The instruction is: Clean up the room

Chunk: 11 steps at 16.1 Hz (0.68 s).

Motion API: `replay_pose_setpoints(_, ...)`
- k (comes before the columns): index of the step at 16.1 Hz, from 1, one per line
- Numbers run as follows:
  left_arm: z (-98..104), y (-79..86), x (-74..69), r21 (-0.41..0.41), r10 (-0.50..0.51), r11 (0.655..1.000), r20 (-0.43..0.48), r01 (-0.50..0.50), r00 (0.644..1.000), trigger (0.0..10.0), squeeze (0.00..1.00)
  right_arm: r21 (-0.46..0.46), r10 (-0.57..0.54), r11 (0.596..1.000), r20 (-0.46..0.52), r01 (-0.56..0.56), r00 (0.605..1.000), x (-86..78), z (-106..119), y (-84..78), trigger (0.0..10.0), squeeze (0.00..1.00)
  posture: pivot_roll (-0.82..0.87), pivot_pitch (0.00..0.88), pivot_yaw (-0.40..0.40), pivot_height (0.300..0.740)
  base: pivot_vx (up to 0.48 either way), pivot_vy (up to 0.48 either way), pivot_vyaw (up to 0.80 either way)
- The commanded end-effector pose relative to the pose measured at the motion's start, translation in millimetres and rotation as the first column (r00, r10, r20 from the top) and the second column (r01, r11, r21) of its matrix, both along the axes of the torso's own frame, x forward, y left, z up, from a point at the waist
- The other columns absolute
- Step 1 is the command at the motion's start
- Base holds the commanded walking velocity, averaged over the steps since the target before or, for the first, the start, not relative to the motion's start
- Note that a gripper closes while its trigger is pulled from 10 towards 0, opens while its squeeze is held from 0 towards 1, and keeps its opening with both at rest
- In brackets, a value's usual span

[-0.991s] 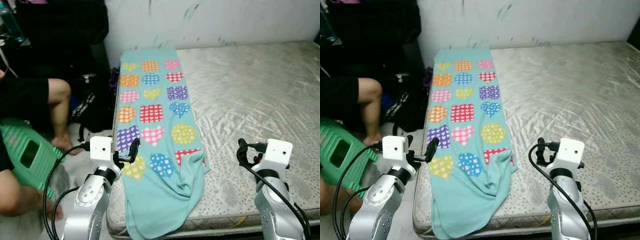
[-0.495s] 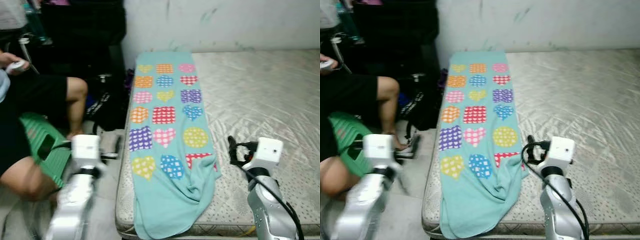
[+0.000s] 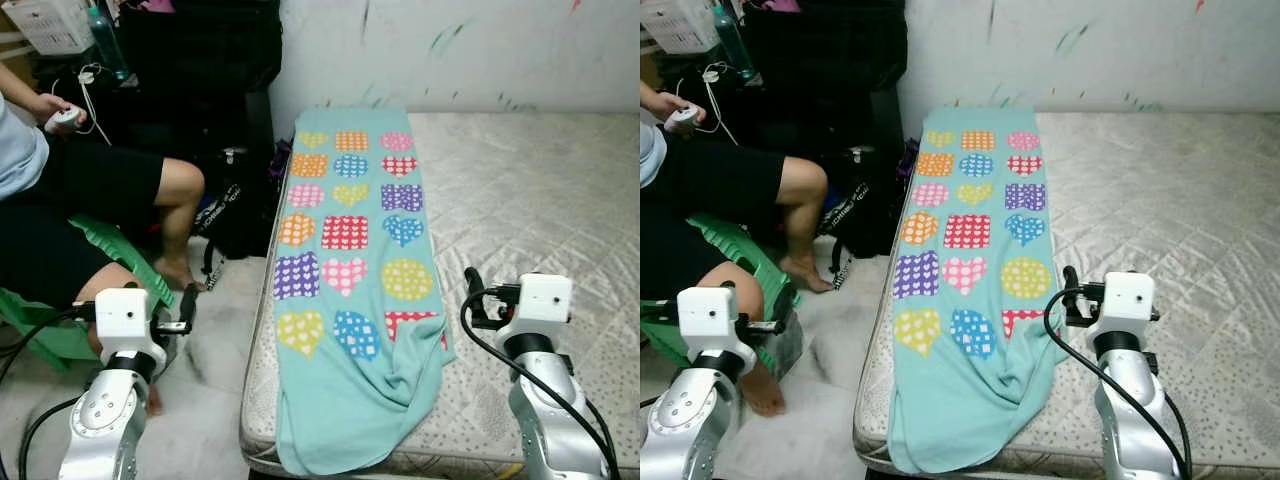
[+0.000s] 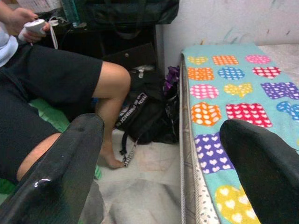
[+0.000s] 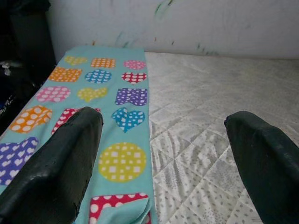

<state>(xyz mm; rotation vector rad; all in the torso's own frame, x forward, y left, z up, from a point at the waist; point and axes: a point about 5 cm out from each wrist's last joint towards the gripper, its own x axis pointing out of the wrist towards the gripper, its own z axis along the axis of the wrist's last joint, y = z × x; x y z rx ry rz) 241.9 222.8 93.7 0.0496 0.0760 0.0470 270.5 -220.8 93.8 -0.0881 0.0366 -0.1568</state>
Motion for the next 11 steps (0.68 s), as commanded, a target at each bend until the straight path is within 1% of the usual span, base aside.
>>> replay_pose_setpoints(1,1,6.9,1.1,0.012,0.017,1.000,0.008,-0.017,1.000,10.0,0.00,-0.003,-0.001,1.000,0.005,0.001,1.000,3.6,1,1.1,10.0,0.00,-0.08,0.000,0.038,0.740,0.000,0.000,0.00)
replay_pose_setpoints(3,1,8.0,0.7,0.007,0.023,1.000,0.014,-0.023,1.000,10.0,0.00,0.003,0.009,1.000,0.002,-0.009,1.000,7.8,1,3.3,10.0,0.00,-0.08,0.000,0.027,0.740,0.000,0.000,0.00)
replay_pose_setpoints(4,0,6.0,2.5,0.002,0.022,1.000,0.020,-0.022,1.000,10.0,0.00,0.016,0.027,1.000,0.002,-0.027,1.000,10.8,2,7.8,10.0,0.00,-0.09,0.000,0.026,0.740,0.000,0.000,0.00)
replay_pose_setpoints(5,-1,4.2,4.0,-0.004,0.020,1.000,0.019,-0.020,1.000,10.0,0.00,0.026,0.022,0.999,-0.001,-0.022,1.000,11.7,1,7.9,10.0,0.00,-0.09,0.000,0.026,0.740,0.000,0.000,0.00)
replay_pose_setpoints(6,-2,2.1,4.0,-0.010,0.017,1.000,0.019,-0.017,1.000,10.0,0.00,0.024,0.015,1.000,-0.003,-0.015,1.000,10.7,2,7.0,10.0,0.00,-0.10,0.000,0.028,0.740,0.000,0.000,-0.61)
replay_pose_setpoints(7,-3,-4.2,4.2,-0.020,0.002,1.000,0.016,-0.002,1.000,10.0,0.00,0.029,0.005,1.000,-0.010,-0.004,1.000,8.7,0,4.9,10.0,0.00,-0.10,0.000,0.032,0.740,0.000,0.000,-0.80)
replay_pose_setpoints(8,-3,-7.2,3.5,-0.015,-0.011,1.000,0.012,0.011,1.000,10.0,0.00,0.022,-0.002,1.000,-0.012,0.002,1.000,7.0,0,3.4,10.0,0.00,-0.11,0.000,0.037,0.740,0.000,0.000,-0.80)
replay_pose_setpoints(11,-2,-18.9,4.6,-0.051,-0.060,0.997,0.011,0.060,0.998,10.0,0.00,0.017,-0.007,1.000,-0.014,0.008,1.000,3.5,1,2.0,10.0,0.00,-0.11,0.000,0.038,0.740,0.000,0.000,-0.80)
